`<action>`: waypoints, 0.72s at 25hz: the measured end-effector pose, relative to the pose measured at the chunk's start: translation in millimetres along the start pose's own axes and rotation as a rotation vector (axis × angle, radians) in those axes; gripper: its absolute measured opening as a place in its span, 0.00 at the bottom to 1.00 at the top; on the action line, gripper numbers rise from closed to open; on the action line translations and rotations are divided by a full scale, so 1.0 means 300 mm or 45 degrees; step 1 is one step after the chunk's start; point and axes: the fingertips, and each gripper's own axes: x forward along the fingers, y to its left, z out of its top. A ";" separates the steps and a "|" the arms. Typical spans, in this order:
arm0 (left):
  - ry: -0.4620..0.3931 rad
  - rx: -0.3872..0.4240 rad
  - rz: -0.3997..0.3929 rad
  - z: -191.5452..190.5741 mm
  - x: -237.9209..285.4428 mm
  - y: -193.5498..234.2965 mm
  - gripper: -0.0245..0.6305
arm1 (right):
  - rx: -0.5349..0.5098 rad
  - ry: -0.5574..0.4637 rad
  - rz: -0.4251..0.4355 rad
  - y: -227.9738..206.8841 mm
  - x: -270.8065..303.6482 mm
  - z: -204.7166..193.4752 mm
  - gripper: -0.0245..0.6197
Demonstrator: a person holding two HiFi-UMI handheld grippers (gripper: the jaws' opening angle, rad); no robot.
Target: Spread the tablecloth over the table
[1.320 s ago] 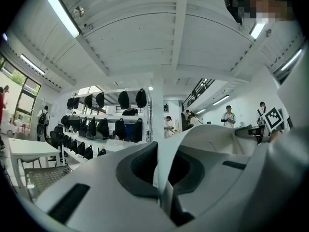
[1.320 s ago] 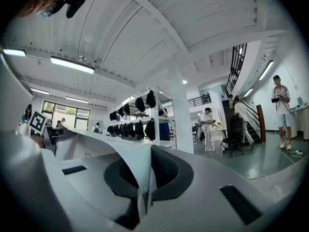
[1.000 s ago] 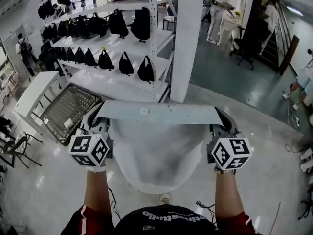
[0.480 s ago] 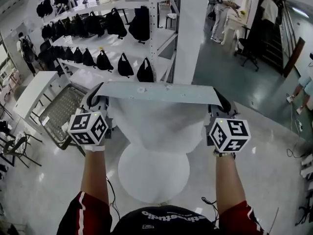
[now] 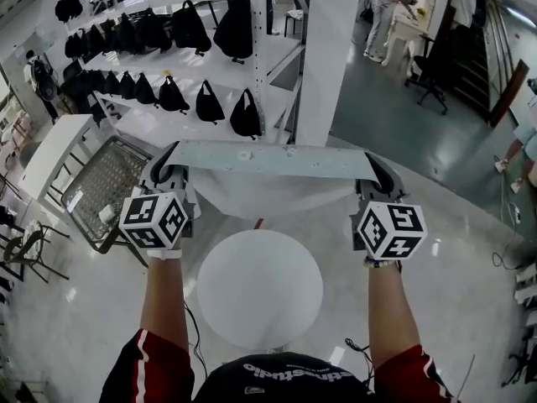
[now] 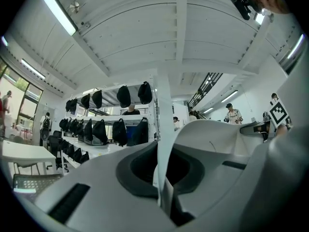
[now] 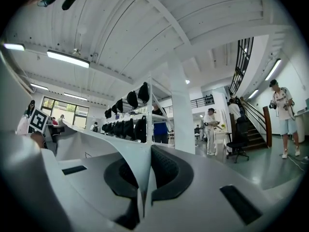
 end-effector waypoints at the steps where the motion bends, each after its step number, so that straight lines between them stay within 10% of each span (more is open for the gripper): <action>1: 0.015 -0.006 0.002 -0.025 -0.002 0.001 0.06 | 0.007 0.016 0.003 0.002 0.001 -0.024 0.08; 18: 0.226 -0.076 -0.045 -0.273 -0.320 0.007 0.06 | 0.107 0.201 0.019 0.187 -0.258 -0.285 0.08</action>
